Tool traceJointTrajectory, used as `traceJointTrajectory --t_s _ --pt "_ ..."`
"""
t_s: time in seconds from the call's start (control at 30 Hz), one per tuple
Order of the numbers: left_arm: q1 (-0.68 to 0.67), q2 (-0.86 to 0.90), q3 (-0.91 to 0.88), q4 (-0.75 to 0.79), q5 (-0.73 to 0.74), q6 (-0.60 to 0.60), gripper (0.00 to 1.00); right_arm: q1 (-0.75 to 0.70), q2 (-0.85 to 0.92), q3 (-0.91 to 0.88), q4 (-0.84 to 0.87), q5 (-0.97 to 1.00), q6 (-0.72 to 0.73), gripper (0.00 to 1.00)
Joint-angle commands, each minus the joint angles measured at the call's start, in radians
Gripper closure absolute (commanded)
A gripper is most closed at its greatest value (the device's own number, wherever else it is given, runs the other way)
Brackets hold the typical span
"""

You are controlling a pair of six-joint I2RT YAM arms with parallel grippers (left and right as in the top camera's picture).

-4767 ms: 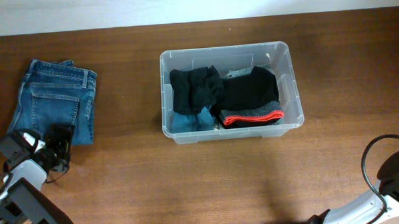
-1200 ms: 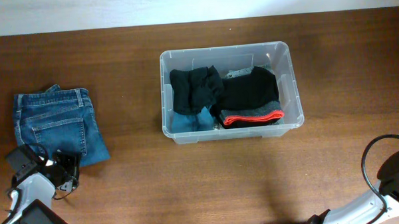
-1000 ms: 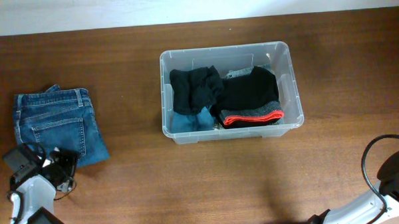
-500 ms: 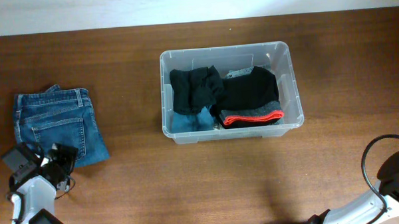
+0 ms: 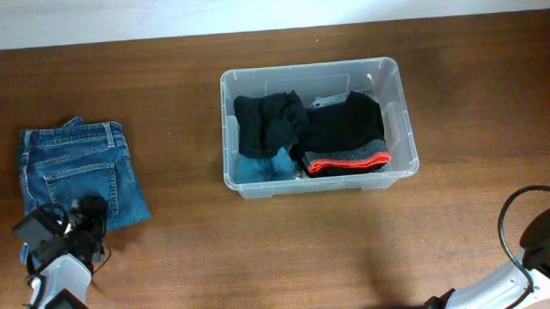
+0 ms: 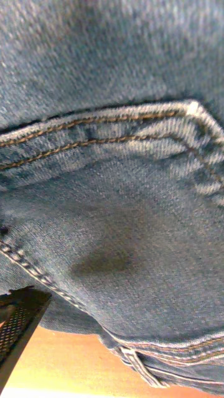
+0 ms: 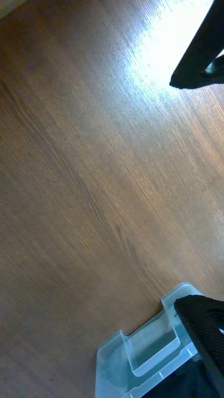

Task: Pack container
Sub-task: 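Close the left gripper on the lower edge of the dark-blue jeans, then lift the dark-blue jeans with the left gripper up and rightward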

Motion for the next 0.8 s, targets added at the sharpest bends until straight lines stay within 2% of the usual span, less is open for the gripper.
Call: traceJointTrajectory --t_s 0.0,0.13,0.2,0.3,0.37,0.4,0.43,0.67,0.7,0.77 --pt "-0.003 0.003 -0.027 0.002 0.008 -0.082 0.07 0.001 0.001 0.002 0.001 0.002 -0.002 0.02" --pt "-0.003 0.003 -0.027 0.005 0.003 -0.124 0.07 0.001 0.001 0.002 0.001 0.002 -0.002 0.02" --pt "-0.003 0.003 -0.027 0.035 0.005 -0.134 0.11 0.001 0.001 0.002 0.001 0.002 -0.002 0.02" --pt "-0.003 0.003 -0.027 0.098 0.005 -0.149 0.25 0.001 0.001 0.002 0.001 0.002 -0.002 0.02" --pt "-0.003 0.003 -0.027 0.129 0.010 -0.167 0.41 0.001 0.001 0.002 0.001 0.002 -0.002 0.02" --pt "-0.003 0.003 -0.027 0.131 0.010 -0.173 0.44 0.001 0.001 0.002 0.001 0.002 -0.002 0.02" --pt "-0.003 0.003 -0.027 0.137 0.013 -0.183 0.54 0.001 0.001 0.002 0.001 0.002 -0.002 0.02" --pt "-0.003 0.003 -0.027 0.177 0.016 -0.182 0.79 0.001 0.001 0.002 0.001 0.002 -0.002 0.02" --pt "-0.003 0.002 -0.027 0.202 0.032 -0.182 0.87 0.001 0.001 0.002 0.001 0.002 -0.002 0.02" --pt "-0.003 0.000 -0.026 0.259 0.098 -0.182 0.95 0.001 0.001 0.002 0.001 0.002 -0.002 0.02"
